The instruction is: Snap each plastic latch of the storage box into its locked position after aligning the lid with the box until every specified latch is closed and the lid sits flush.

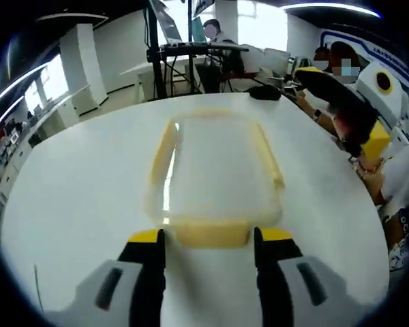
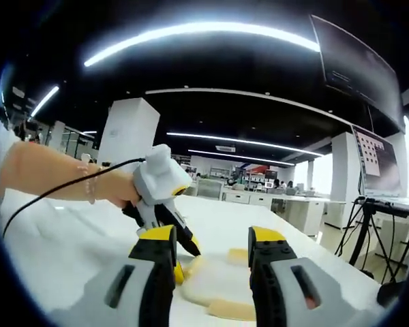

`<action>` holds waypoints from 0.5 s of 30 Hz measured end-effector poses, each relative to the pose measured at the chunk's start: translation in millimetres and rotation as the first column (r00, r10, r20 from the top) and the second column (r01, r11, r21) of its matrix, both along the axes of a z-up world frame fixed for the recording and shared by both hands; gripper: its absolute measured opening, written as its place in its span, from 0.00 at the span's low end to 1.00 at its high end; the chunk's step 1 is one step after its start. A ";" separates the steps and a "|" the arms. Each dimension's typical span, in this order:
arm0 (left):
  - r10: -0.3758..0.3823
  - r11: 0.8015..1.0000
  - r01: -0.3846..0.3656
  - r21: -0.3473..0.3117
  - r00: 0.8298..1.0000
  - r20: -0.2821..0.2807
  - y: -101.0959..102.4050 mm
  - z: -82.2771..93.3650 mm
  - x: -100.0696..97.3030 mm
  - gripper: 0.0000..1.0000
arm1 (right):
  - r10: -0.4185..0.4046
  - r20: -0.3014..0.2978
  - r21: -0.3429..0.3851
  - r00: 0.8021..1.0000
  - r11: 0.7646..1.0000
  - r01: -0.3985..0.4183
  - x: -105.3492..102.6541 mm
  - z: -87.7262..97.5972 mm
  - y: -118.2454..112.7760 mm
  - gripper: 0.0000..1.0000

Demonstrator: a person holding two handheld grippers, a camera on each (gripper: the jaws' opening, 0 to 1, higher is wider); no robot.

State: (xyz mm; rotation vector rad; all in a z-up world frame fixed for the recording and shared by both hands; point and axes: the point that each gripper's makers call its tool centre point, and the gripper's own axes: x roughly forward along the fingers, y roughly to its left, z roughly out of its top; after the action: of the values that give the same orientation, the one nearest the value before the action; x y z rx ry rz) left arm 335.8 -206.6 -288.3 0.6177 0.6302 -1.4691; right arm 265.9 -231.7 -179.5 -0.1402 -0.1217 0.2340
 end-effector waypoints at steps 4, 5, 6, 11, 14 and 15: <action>-0.014 1.000 0.015 -0.009 1.000 0.005 -3.4 -1.5 0.7 0.40 | 0.003 0.001 0.001 1.000 1.000 -0.003 0.5 -0.8 -1.3 0.41; -0.016 1.000 0.016 -0.012 1.000 0.005 -4.5 -1.7 0.9 0.40 | 0.005 0.003 0.001 1.000 1.000 -0.005 0.5 -0.7 -1.1 0.41; -0.017 1.000 0.017 -0.012 1.000 0.006 -5.5 -2.0 1.0 0.40 | 0.006 0.004 0.001 1.000 1.000 -0.006 0.7 -0.6 -0.9 0.41; -0.001 1.000 0.001 -0.002 1.000 0.006 -8.5 -3.1 1.0 0.39 | 0.010 -0.001 0.003 1.000 1.000 -0.010 2.7 -3.0 -0.8 0.41; 0.009 1.000 -0.009 0.002 1.000 0.010 -7.5 -3.1 1.3 0.39 | 0.018 0.007 0.004 1.000 1.000 -0.018 1.5 -0.2 1.0 0.41; 0.012 1.000 -0.012 0.003 1.000 0.008 -6.4 -2.9 1.4 0.39 | 0.021 0.010 0.001 1.000 1.000 -0.021 1.0 1.1 1.2 0.41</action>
State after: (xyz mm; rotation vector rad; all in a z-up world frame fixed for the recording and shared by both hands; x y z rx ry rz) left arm 337.2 -213.0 -291.3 0.6210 0.6288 -1.4535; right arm 266.9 -230.5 -178.3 -0.1390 -0.1336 0.2538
